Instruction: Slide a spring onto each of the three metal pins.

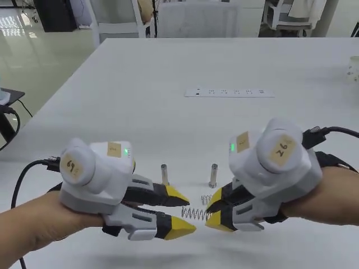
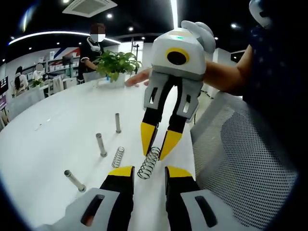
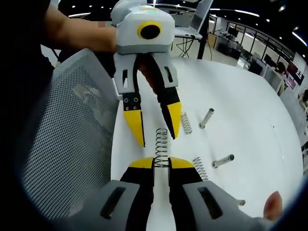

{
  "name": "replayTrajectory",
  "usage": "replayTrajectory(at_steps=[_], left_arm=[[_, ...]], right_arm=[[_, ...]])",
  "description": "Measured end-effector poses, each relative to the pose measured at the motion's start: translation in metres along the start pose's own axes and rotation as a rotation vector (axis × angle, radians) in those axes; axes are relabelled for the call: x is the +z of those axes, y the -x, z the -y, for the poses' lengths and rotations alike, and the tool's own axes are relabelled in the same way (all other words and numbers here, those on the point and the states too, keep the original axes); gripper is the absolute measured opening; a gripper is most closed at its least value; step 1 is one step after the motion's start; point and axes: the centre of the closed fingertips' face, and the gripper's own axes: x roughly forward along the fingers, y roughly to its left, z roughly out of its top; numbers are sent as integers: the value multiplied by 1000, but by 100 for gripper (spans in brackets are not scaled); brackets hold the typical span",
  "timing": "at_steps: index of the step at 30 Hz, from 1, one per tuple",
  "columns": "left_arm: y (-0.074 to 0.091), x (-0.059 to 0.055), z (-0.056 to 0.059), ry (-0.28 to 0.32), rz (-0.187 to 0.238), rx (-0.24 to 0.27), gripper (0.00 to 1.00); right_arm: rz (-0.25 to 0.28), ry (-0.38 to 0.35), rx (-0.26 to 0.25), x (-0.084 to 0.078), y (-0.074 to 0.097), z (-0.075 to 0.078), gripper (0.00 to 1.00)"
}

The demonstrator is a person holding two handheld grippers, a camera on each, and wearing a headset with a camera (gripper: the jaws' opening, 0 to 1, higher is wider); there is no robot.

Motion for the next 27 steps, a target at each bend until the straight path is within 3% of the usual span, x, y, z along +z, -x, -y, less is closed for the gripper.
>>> replayTrajectory(at_steps=[16, 27], left_arm=[[1, -2, 1, -32, -6, -1, 4], [-1, 0, 8, -66, -9, -26, 2]], right_arm=[[0, 53, 12, -1, 0, -4, 8], [3, 54, 9, -1, 3, -4, 9]])
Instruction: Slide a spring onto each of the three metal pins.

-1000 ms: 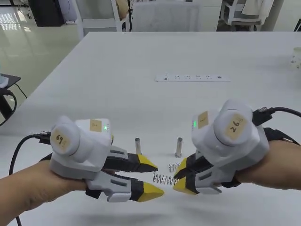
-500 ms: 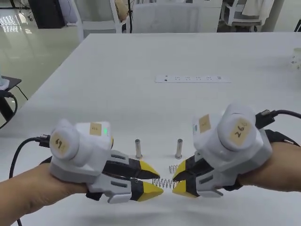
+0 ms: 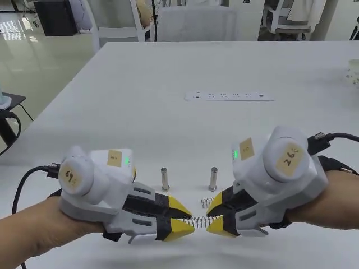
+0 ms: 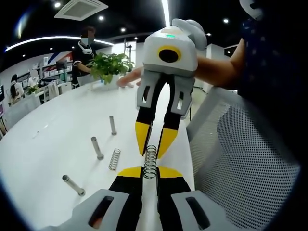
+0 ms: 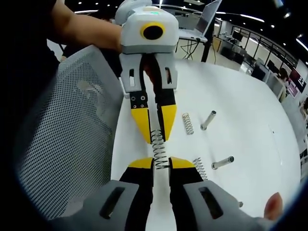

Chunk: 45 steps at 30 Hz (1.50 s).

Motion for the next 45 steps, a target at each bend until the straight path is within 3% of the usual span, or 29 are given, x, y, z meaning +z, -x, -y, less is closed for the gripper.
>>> replayTrajectory(at_steps=[20, 40, 45], left_arm=[[0, 5, 2, 5, 15, -14, 2], [1, 26, 4, -16, 68, -18, 2], [2, 24, 3, -13, 68, -12, 2]], right_arm=[[20, -42, 19, -1, -3, -2, 10], [8, -67, 26, -8, -4, -3, 11], [10, -66, 24, -8, -4, -2, 10]])
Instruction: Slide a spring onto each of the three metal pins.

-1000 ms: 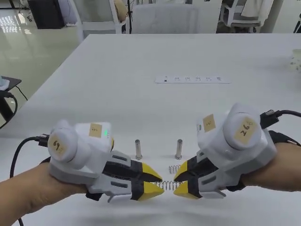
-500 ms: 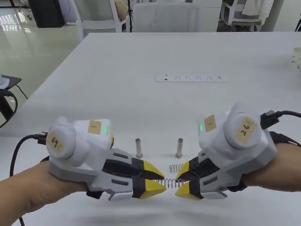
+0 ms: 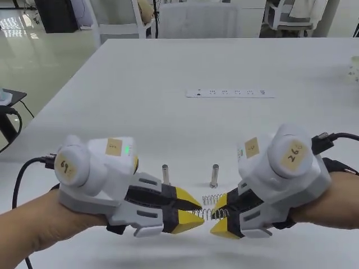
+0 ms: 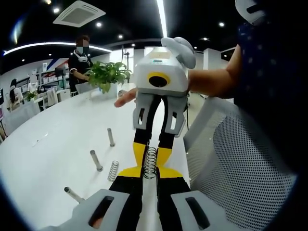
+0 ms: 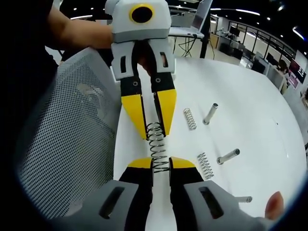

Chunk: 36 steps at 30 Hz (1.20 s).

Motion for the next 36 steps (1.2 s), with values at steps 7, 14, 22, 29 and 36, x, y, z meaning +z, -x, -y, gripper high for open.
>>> replayTrajectory(at_steps=[7, 14, 22, 29, 36], left_arm=[[1, -2, 0, 4, -5, 3, 2], [-1, -5, 0, 0, -17, 1, 2], [-1, -7, 3, -3, -28, -5, 2], [-3, -8, 5, -4, -30, -6, 3], [-4, -7, 7, -8, -28, -11, 3]], right_arm=[[9, 6, -5, 3, 2, 1, 9], [12, 10, -3, 7, 8, 0, 9], [19, 12, 5, 16, 13, -4, 9], [39, 11, 13, 28, 19, -8, 9], [56, 4, 22, 37, 20, -11, 9]])
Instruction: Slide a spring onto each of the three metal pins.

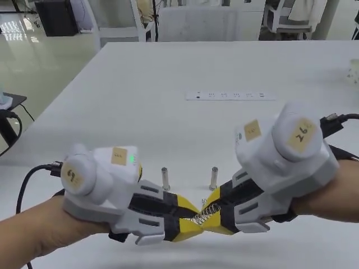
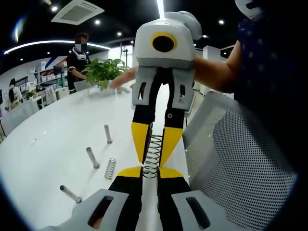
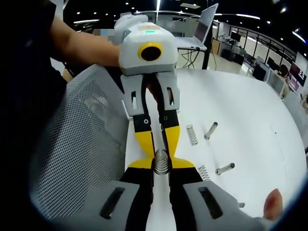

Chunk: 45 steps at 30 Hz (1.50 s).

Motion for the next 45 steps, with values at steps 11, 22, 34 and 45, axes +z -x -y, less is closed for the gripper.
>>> replayTrajectory(at_steps=[11, 22, 34, 45], left_arm=[[-2, 0, 1, 1, -2, -1, 3], [-2, -9, -2, 17, -25, 6, 7], [4, -14, -8, 58, -28, 32, 17], [14, -17, -17, 110, -26, 69, 32]], right_arm=[[-24, 8, -3, 0, -1, -1, 9], [-46, 16, -7, -2, 0, 4, 9], [-74, 16, -23, -9, 5, 11, 9], [-95, 4, -45, -18, 12, 18, 9]])
